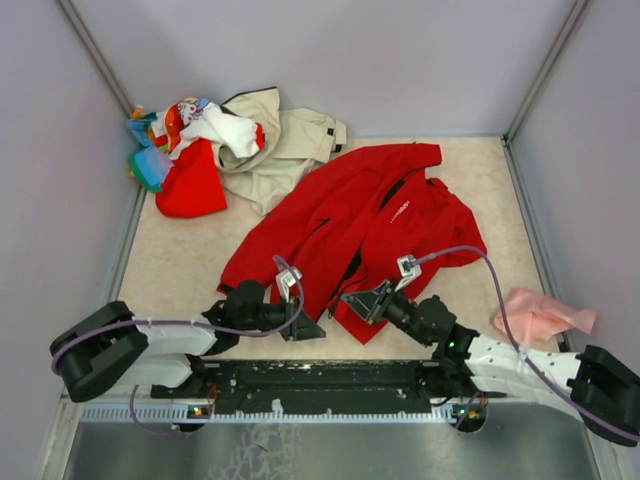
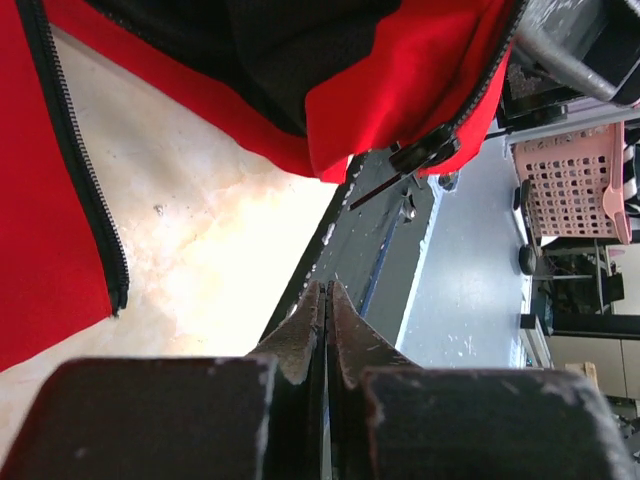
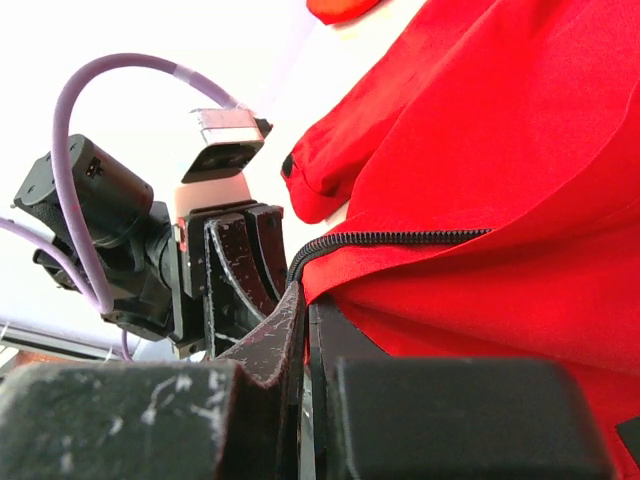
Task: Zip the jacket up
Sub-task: Adjust the zipper on the jacket.
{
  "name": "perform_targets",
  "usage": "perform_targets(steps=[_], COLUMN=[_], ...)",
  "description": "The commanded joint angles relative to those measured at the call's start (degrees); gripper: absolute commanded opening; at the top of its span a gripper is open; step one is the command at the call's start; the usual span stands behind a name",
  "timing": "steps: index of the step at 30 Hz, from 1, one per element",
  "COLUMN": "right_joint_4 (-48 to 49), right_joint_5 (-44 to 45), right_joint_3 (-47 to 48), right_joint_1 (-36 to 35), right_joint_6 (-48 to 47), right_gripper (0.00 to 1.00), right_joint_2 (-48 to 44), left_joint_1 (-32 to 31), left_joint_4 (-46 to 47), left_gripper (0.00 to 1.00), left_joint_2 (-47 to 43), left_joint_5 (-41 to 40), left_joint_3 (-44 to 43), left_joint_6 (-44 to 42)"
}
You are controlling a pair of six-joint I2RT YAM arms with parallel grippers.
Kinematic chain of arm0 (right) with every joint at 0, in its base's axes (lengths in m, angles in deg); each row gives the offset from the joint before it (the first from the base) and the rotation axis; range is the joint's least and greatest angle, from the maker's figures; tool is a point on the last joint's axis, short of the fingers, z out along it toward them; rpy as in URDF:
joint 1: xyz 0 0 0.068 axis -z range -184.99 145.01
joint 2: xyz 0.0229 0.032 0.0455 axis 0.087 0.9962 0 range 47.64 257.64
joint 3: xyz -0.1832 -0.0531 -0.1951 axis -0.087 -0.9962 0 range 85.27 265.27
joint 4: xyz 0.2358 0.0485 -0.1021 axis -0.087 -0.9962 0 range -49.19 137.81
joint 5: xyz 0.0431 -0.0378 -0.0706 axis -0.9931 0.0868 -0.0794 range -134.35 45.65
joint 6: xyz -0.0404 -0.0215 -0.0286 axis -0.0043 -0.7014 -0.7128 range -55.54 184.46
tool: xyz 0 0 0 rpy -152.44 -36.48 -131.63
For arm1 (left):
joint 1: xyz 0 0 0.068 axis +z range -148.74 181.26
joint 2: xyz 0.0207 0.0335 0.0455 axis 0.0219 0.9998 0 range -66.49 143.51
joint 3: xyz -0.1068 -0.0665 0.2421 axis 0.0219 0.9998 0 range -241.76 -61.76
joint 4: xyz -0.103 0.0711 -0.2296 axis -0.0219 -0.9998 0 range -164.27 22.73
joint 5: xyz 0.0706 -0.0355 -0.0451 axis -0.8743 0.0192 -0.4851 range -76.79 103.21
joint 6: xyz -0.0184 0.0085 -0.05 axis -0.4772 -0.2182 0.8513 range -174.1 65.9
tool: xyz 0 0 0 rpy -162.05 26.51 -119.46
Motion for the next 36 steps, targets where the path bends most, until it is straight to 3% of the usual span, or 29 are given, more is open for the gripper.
perform_targets(steps=[1,5,9,13,30,36], right_joint_4=[-0.2,1.3,3.0,4.1,4.8,3.9], right_joint_5=[3.2,2.9,2.6,1.8,0.4,1.2], right_joint_3=[2.7,1.9,1.3,1.2,1.0,0.8], right_joint_1=[-0.4,-0.4,-0.4,-0.4,-0.4,-0.4], right_joint_6=[-2.5,-2.3,-1.8,-1.5,-1.3,-1.3], right_gripper=[0.00,0.00,0.00,0.00,0.00,0.00], right_joint_2=[-1.8,-1.1,-0.3,0.2,-0.5,-1.5], left_joint_1=[-0.4,-0.4,-0.4,-0.5,-0.4,-0.4], left_joint_4=[0.4,2.9,6.1,9.5,14.0,14.9], left_gripper=[0.01,0.22,0.33,0.37,0.40,0.22], left_joint_2=[-1.2,-2.2,-2.3,-0.4,6.8,6.8], left_joint_5=[1.0,-0.4,-2.1,-3.0,-4.4,-3.0], left_joint_3=[1.1,1.5,0.7,-0.8,-4.2,-3.6], left_joint_6=[0.0,0.2,0.0,-0.4,-1.1,-0.1])
